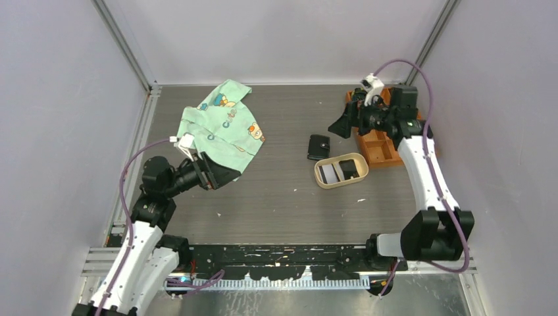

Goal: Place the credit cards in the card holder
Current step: Move the card holder to the center of the board.

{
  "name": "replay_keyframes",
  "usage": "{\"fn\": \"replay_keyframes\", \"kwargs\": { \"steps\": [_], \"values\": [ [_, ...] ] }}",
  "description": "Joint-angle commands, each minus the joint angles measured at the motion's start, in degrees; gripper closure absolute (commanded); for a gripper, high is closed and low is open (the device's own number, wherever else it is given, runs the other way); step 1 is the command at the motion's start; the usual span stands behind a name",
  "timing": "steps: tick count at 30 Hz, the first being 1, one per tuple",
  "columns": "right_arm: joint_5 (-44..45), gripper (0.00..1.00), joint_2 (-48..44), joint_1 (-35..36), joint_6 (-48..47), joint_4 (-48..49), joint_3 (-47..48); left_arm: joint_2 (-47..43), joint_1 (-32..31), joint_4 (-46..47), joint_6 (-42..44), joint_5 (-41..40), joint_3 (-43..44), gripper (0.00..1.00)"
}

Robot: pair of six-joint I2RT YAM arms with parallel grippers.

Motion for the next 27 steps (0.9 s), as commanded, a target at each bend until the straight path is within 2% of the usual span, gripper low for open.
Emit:
{"fn": "replay_keyframes", "kwargs": {
  "steps": [1, 4, 7, 9, 16, 22, 27],
  "values": [
    [15.6, 0.01, 7.0, 7.2, -14.0, -6.1, 7.9, 5.4, -9.2, -7.0, 10.5, -11.1, 6.3, 0.06],
    [21.8, 0.01, 13.5, 9.1, -11.0, -5.8, 10.6, 10.4, -15.8, -18.8, 20.0, -20.5, 13.8, 0.07],
    [27.7, 0.01, 20.5, 10.4, -7.5, -6.0, 13.8, 12.7, -17.0, -24.0, 25.3, -23.1, 17.1, 0.08],
    [30.8, 0.03, 25.1, 10.8, -5.0, -7.0, 16.2, 12.3, -17.0, -23.3, 25.4, -23.6, 16.0, 0.08],
    [36.3, 0.21, 37.8, 10.9, 2.0, -8.6, 22.9, 11.2, -17.0, -18.7, 23.2, -23.3, 11.8, 0.09],
    [32.8, 0.29, 47.6, 10.9, 6.1, -12.0, 29.0, 13.9, -16.9, -17.2, 23.1, -22.2, 12.3, 0.09],
    [29.7, 0.34, 50.6, 11.4, 6.6, -13.6, 30.3, 15.7, -16.9, -15.7, 22.6, -21.2, 11.9, 0.1]
  ]
}}
